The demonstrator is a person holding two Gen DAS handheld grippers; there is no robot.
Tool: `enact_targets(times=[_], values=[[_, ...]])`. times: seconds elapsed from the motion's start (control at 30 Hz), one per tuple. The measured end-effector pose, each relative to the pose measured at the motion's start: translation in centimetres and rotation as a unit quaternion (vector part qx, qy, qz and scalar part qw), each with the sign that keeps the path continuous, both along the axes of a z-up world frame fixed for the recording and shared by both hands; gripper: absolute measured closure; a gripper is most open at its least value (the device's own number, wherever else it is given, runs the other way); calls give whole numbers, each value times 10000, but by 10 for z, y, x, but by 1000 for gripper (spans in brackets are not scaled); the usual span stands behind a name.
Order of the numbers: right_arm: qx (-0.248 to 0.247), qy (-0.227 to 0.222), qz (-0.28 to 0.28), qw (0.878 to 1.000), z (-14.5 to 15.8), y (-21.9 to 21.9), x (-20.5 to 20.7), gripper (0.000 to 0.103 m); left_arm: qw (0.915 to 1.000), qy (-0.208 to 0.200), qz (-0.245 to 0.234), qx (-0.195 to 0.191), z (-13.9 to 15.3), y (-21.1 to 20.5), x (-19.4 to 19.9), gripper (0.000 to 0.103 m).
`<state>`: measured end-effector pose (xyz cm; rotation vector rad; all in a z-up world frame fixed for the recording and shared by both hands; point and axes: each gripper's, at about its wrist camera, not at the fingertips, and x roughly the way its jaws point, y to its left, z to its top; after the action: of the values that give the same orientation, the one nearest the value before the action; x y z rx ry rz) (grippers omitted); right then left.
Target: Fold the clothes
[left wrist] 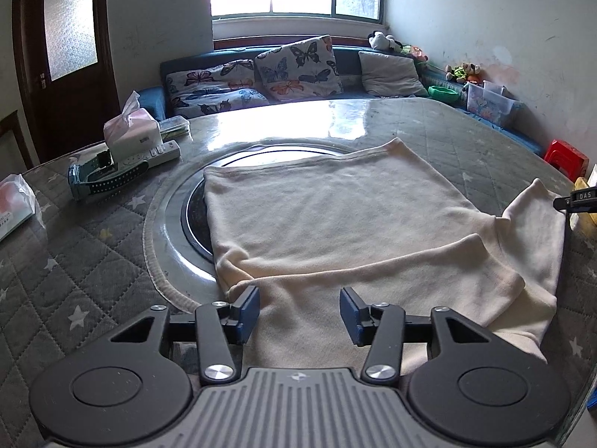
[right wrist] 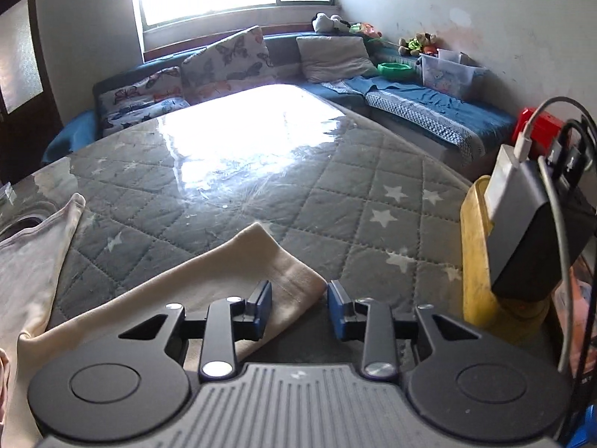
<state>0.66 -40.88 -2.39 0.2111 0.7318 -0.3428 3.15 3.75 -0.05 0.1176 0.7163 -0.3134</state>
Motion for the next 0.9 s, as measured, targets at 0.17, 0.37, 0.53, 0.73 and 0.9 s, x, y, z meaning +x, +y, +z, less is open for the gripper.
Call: enact_targets(times=[0.17, 0.37, 0.53, 0.73, 0.9], values=[[37, -67, 39, 10000, 0, -2, 1, 91, 10000, 27, 47, 32, -2, 1, -1, 51], [80, -279, 257, 9992, 21, 8, -5, 95, 10000, -35, 51, 28, 0, 2, -5, 51], [181, -637, 1066, 9921, 59, 42, -13, 95, 9999, -119, 85, 37, 4, 5, -9, 51], [270, -935, 2366, 9667, 99, 104, -16, 95, 9996, -219, 194, -26, 9, 15, -16, 50], [411, -918, 3409, 9347, 116, 162, -6, 95, 9990, -285, 328, -99, 12, 26, -22, 50]])
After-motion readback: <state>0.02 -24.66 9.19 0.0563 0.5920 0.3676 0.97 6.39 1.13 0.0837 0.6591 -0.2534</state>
